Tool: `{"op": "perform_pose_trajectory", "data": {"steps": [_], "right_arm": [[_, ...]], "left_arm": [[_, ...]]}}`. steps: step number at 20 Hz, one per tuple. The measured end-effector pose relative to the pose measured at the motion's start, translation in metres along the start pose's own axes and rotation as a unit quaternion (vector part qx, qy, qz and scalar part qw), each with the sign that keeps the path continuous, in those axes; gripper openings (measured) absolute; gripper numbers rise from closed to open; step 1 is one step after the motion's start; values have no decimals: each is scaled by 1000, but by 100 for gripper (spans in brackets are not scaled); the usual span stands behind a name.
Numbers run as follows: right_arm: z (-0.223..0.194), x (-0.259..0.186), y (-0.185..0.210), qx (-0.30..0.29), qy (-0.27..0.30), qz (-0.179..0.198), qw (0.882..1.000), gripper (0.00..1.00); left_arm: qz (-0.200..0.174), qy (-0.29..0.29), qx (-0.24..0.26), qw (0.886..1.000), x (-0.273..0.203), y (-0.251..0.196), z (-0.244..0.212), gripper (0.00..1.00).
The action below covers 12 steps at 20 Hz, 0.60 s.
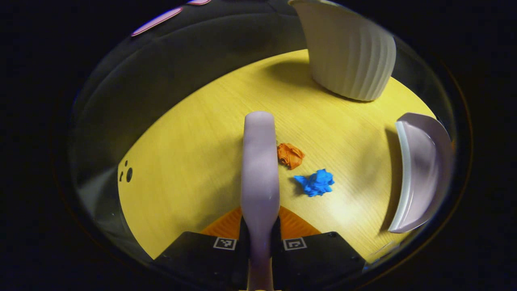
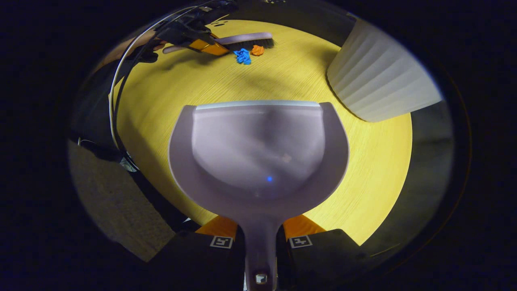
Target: Pick up the small broom and dustpan from the desktop, sweep the trash into the dustpan with the broom, and then empty the trash into the garbage bin.
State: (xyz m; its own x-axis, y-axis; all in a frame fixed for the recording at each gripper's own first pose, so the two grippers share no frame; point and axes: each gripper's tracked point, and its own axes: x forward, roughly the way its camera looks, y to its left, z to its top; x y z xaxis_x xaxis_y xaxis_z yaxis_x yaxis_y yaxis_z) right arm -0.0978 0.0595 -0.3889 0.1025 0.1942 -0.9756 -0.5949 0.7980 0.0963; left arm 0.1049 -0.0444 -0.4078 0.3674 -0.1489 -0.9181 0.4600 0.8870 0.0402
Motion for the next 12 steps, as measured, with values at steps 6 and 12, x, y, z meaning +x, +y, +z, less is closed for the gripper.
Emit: {"op": "perform_pose_trajectory", "data": {"steps": [6, 12], "right_arm": [[-2, 6, -2, -27, 8, -1, 1000, 36], [-6, 15, 3, -11, 6, 16, 1000, 36]], "left_arm": [[-130, 23, -50, 990, -22, -83, -5, 28], [-310, 66, -161, 935, -65, -187, 1, 24]]}}
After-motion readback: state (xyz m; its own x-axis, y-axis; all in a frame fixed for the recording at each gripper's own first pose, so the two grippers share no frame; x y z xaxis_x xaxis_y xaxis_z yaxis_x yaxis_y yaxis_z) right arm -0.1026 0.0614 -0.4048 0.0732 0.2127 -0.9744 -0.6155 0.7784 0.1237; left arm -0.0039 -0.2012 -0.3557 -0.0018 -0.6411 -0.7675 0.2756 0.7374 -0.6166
